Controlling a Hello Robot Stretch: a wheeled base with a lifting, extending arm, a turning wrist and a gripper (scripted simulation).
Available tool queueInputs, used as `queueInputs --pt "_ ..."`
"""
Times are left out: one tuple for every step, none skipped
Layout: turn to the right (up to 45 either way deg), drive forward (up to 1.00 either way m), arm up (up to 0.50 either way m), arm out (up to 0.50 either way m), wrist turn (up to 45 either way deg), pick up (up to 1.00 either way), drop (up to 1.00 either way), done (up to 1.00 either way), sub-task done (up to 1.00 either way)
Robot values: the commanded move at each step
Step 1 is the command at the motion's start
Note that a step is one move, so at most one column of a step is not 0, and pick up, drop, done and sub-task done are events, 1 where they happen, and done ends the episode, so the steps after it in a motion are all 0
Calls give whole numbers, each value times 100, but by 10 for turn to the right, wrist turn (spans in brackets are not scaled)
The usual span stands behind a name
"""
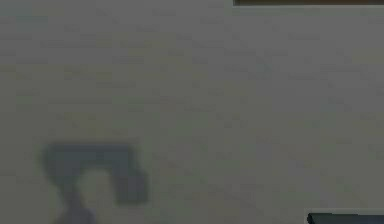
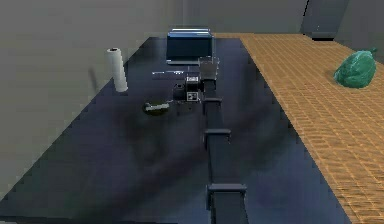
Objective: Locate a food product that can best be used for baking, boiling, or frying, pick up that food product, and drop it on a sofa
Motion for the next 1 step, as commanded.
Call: queueInputs --pt "0 0 0 0 0 100 0 0 0"
